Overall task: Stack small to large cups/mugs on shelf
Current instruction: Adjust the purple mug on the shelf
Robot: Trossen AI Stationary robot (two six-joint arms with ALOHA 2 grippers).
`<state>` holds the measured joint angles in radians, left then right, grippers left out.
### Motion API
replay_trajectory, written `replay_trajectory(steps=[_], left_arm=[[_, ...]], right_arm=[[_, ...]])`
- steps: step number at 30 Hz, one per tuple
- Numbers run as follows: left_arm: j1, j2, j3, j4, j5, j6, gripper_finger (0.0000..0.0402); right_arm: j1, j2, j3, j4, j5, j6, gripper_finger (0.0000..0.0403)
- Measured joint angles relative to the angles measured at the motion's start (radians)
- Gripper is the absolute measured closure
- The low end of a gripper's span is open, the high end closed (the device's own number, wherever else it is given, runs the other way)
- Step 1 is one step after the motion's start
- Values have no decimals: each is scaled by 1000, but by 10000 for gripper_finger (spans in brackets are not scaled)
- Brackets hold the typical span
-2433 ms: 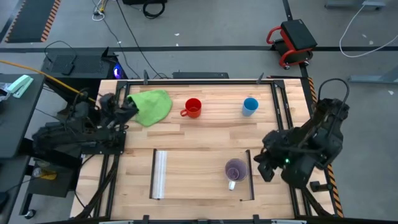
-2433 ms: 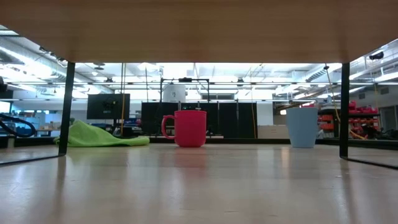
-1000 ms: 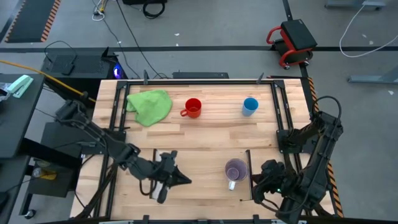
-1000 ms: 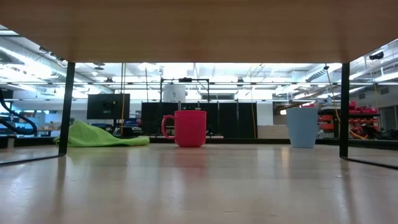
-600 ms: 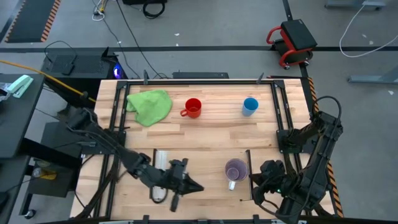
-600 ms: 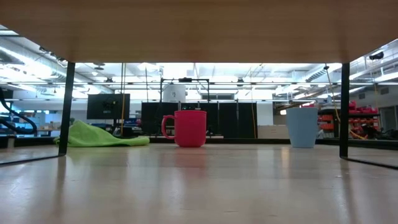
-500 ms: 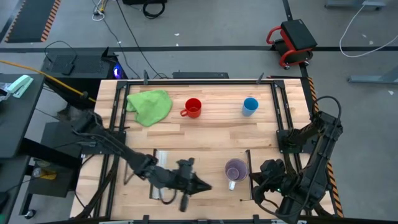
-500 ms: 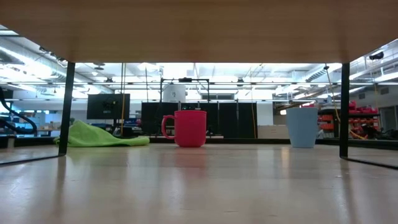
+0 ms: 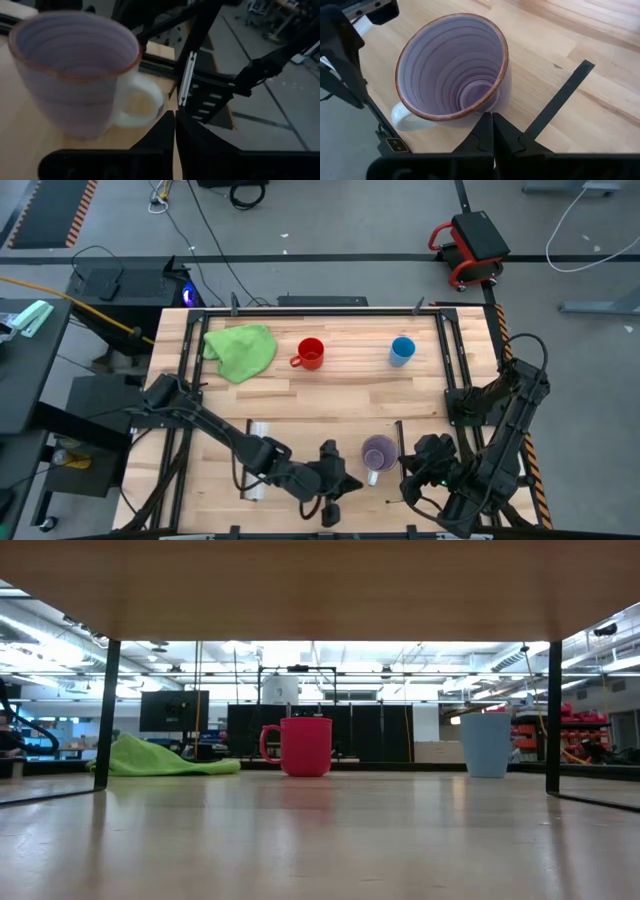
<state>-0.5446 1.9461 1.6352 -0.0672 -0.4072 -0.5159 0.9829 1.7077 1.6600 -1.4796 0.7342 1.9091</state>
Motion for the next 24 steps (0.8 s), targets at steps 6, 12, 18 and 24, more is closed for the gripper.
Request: replay_trajectory(steps=[6, 12, 18, 24], left_arm=[[15, 4, 1, -7, 6, -23, 390], [31, 14, 1, -10, 39, -44, 391], [34, 13, 1, -15, 39, -50, 381], [47, 13, 1, -13, 47, -51, 394]], right_arm=[[-7, 0, 0, 20, -2, -20, 403], [-35, 0, 0, 36, -12, -67, 403], [-60, 0, 0, 38, -15, -102, 403], [-67, 0, 0, 38, -15, -110, 403]])
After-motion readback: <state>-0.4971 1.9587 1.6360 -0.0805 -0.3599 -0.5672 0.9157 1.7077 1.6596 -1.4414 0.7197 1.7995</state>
